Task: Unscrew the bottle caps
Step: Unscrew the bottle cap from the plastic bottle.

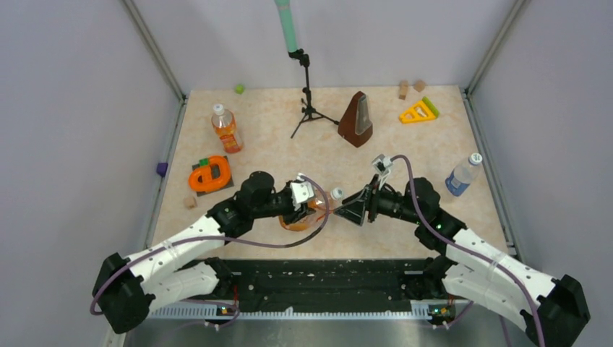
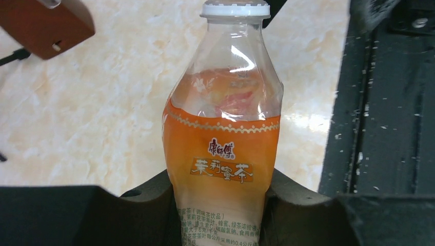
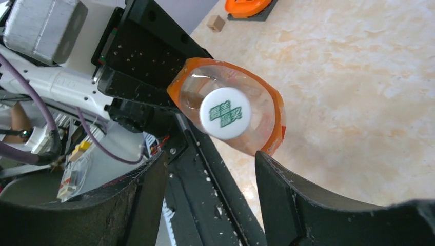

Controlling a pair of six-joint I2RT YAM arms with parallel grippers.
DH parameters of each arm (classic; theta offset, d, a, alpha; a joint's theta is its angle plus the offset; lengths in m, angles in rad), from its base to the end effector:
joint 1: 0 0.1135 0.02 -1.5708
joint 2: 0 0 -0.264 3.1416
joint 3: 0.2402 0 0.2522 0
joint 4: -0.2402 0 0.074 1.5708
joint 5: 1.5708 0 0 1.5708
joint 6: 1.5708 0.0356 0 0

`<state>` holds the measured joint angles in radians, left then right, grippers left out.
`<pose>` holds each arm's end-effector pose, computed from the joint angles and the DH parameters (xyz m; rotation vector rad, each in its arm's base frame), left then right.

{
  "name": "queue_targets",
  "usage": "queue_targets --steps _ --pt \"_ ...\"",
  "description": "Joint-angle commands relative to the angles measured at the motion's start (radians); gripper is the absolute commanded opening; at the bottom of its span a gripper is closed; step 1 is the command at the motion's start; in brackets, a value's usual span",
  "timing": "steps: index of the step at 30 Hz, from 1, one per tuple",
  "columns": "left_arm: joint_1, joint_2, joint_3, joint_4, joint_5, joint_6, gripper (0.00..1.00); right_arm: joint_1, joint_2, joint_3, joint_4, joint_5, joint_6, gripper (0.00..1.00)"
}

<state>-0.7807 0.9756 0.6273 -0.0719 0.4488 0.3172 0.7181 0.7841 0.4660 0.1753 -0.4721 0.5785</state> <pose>0.1451 -0.1655 0.2616 1.2971 1.5529 -0.7427 0.1318 0.1366 0.2653 -0.5159 1.8266 1.3285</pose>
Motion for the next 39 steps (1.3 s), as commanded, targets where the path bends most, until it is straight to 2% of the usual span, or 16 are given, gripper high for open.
queue_targets --steps 1,5,9,17,22,28,32,36,39 --pt "-0.019 0.008 0.030 0.022 -0.180 0.013 0.00 0.006 -0.030 0.062 -0.027 0.113 0.043 0.62" --pt "-0.064 -0.020 0.026 0.058 -0.263 0.054 0.00 0.006 -0.032 0.112 -0.099 0.158 0.039 0.63" --pt "-0.098 -0.051 -0.022 0.151 -0.297 0.115 0.00 0.006 -0.057 0.091 0.003 0.202 0.129 0.63" --pt "-0.136 -0.033 -0.007 0.115 -0.364 0.164 0.00 0.005 0.016 0.129 -0.009 0.282 0.221 0.57" --pt "-0.144 -0.037 0.005 0.089 -0.385 0.164 0.00 0.004 0.078 0.106 0.116 0.227 0.274 0.49" --pt "-0.149 -0.058 -0.007 0.080 -0.399 0.160 0.00 0.003 0.138 0.130 0.089 0.198 0.267 0.28" --pt "-0.149 -0.055 0.002 0.076 -0.432 0.114 0.00 0.003 0.130 0.136 0.060 0.187 0.222 0.23" --pt "-0.149 -0.029 0.050 -0.011 -0.430 0.042 0.00 0.003 0.108 0.129 0.057 0.133 0.162 0.20" --pt "-0.145 -0.016 0.086 -0.058 -0.317 0.005 0.00 0.003 0.090 0.114 0.127 0.005 0.140 0.20"
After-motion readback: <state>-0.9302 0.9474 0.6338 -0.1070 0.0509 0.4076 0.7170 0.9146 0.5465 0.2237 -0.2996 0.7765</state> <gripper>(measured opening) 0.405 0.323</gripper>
